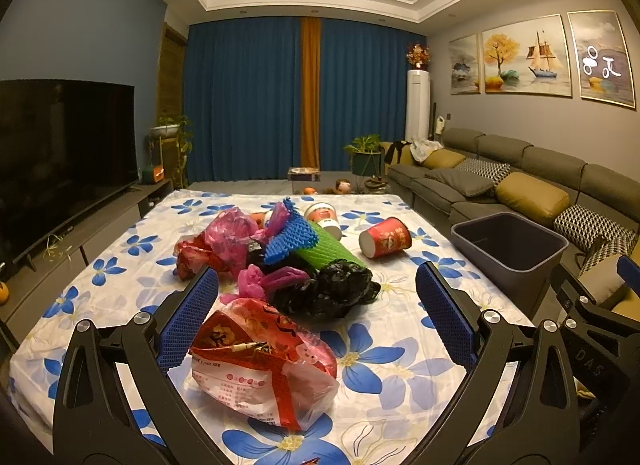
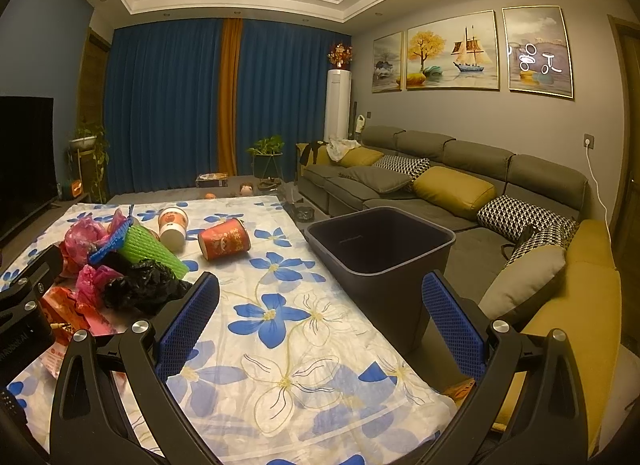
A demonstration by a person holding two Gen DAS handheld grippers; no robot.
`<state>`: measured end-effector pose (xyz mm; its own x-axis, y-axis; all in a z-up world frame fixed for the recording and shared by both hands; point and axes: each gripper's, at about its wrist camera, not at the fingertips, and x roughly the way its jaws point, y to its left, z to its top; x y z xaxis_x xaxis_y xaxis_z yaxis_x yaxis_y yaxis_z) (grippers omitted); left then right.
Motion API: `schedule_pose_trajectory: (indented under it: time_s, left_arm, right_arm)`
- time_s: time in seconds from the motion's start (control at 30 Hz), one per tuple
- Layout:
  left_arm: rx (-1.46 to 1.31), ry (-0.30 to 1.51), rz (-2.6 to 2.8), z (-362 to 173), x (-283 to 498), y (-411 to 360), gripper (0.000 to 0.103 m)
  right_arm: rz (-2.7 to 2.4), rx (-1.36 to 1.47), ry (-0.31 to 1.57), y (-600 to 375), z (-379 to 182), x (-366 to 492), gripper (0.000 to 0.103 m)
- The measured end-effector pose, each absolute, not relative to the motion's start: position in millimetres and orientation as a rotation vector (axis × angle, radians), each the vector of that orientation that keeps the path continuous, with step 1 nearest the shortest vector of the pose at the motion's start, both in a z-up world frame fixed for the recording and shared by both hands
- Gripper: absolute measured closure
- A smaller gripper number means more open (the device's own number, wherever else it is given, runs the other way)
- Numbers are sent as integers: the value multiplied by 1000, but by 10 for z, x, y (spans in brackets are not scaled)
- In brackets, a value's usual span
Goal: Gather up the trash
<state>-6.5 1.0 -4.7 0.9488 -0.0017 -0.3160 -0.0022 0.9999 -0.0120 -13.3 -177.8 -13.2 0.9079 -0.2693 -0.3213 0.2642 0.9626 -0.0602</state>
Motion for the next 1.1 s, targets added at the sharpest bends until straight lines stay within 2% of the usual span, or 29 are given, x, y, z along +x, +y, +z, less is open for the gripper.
schedule_pose_trajectory:
  time_s: [1.1]
  left_arm:
    - [-18, 325, 3, -76, -61, 34, 6]
  right_arm:
    - [-264, -4, 329, -1763, -112, -136, 5]
